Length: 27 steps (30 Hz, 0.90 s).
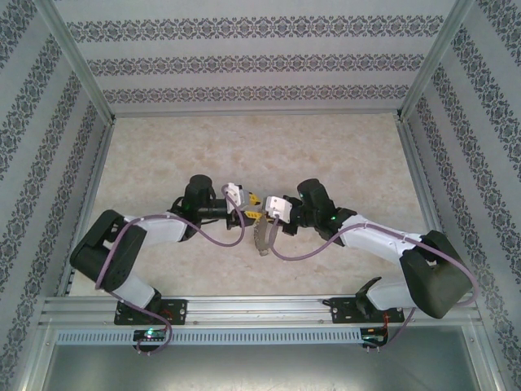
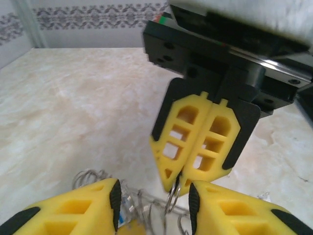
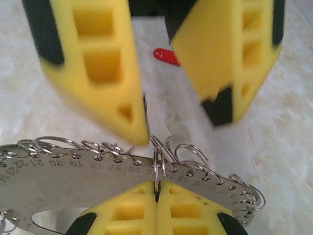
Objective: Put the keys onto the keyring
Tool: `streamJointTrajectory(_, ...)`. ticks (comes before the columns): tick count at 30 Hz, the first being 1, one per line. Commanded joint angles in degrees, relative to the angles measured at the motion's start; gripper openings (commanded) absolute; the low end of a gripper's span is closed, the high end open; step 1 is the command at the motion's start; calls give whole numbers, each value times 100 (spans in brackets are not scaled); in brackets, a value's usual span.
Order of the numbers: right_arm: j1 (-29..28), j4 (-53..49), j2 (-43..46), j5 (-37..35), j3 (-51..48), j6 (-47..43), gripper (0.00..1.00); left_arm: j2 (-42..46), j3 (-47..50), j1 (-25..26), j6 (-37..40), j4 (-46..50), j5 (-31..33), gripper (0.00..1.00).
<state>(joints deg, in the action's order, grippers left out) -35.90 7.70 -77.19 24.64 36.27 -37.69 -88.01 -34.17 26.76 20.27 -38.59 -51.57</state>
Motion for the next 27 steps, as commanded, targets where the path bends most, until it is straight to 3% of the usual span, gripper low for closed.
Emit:
streamJointTrajectory(1,-107,-384,15,-628,200,-285,0,561,68,-131,-70,653,815,44)
streamJointTrajectory(6,-199,-634,21,-1063,318,-577,0,1267,92,-291,-503,1458,2077,48)
streamJointTrajectory(9,-331,-745,3,-1234,388,-753,0,1444,-173,-342,-813,2292,2773,58)
streamJointTrajectory(14,-499,-1197,-176,-1330,692,-858,0,887,-1126,-684,-2400,3960,4384,55)
streamJointTrajectory(18,-519,-1354,-332,-1277,869,-760,0,426,-1508,-1090,-2800,4620,3737,54)
streamJointTrajectory(20,-507,-1374,-384,-1271,914,-750,0,269,-1663,-1102,-2937,4949,3958,53)
streamJointTrajectory(23,-378,-1353,-391,-1049,949,-647,0,-311,-2391,-1137,-3464,6264,4583,54)
streamJointTrajectory(25,-289,-1299,-376,-874,948,-570,0,-751,-2953,-1142,-3661,6948,4558,50)
streamJointTrajectory(27,-198,-1241,-371,-734,941,-503,0,-981,-3092,-1122,-3669,7045,4227,45)
